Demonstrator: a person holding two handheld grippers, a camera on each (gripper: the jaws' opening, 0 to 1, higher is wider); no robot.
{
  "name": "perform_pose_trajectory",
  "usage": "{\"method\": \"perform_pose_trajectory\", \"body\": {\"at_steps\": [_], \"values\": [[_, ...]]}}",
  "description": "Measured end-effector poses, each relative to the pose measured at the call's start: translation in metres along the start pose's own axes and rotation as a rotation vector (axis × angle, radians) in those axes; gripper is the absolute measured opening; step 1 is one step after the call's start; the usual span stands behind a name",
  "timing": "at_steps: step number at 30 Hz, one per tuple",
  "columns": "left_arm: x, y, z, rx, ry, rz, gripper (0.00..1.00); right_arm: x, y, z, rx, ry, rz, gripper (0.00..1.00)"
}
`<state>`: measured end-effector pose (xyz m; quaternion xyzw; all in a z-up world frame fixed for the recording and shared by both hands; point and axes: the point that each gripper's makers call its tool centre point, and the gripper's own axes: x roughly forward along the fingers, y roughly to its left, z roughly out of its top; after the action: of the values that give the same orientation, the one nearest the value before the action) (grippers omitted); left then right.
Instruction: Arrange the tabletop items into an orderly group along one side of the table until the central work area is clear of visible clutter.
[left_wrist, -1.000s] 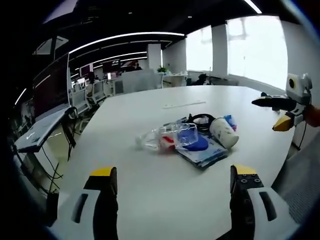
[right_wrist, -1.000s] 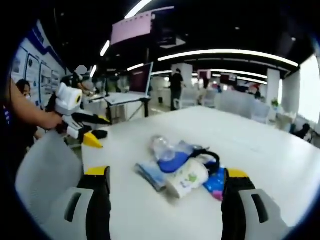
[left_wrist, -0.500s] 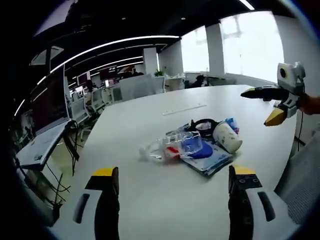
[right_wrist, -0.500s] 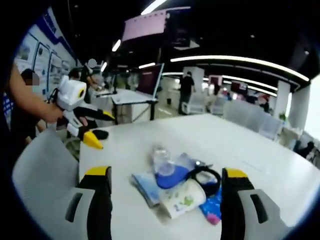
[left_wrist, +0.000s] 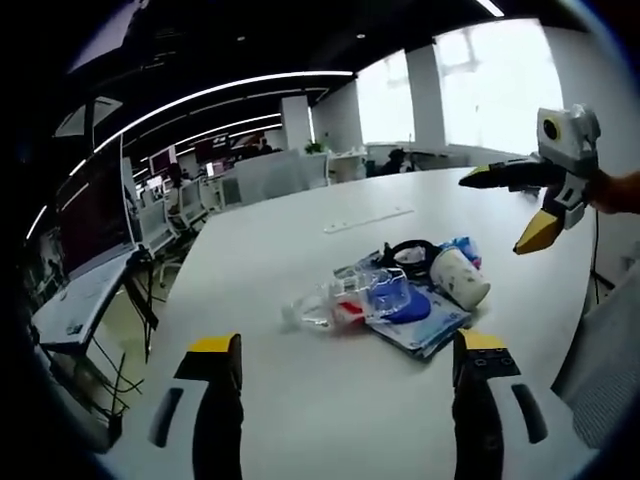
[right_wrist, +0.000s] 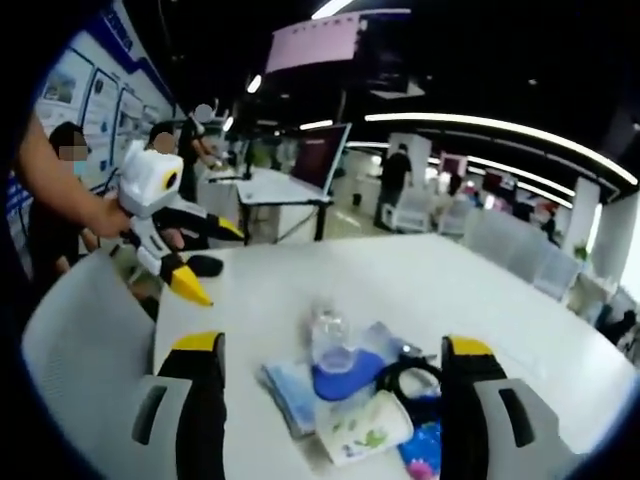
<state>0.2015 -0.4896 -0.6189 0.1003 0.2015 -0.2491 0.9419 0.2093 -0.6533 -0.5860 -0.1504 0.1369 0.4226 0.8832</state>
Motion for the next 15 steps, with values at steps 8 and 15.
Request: {"method": "perform_pose_trajectory", "body": {"at_steps": [8,15], "values": [[0.0,0.004,0.002,-0.012,-0.005,0.006,0.84,0.018,-0.003,0.001,0.01,0.039,0.043,0.83],[0.001,0.008,0.006,-0.01,-0.013,0.01,0.83,0.028,-0.007,0.004,0.016,0.057,0.055,0.81]]}}
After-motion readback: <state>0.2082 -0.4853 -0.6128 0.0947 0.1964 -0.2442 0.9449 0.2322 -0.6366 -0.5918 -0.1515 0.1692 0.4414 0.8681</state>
